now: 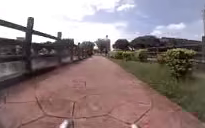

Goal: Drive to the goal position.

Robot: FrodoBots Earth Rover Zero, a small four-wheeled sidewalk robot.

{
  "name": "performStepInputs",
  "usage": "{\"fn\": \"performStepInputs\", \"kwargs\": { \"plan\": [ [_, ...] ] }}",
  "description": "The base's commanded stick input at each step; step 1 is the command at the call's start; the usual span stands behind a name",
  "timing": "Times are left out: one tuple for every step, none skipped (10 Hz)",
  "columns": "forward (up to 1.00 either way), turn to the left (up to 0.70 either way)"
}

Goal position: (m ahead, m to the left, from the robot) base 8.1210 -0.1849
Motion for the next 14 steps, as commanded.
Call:
{"fn": "performStepInputs", "kwargs": {
  "plan": [
    [1.0,0.0],
    [1.0,0.0],
    [1.0,0.0],
    [1.0,0.0],
    [1.0,0.0],
    [1.0,0.0],
    [1.0,0.0],
    [1.0,0.0],
    [1.0,0.0],
    [1.0,0.0],
    [1.0,0.0],
    [1.0,0.0],
    [1.0,0.0],
    [1.0,0.0]
  ]
}}
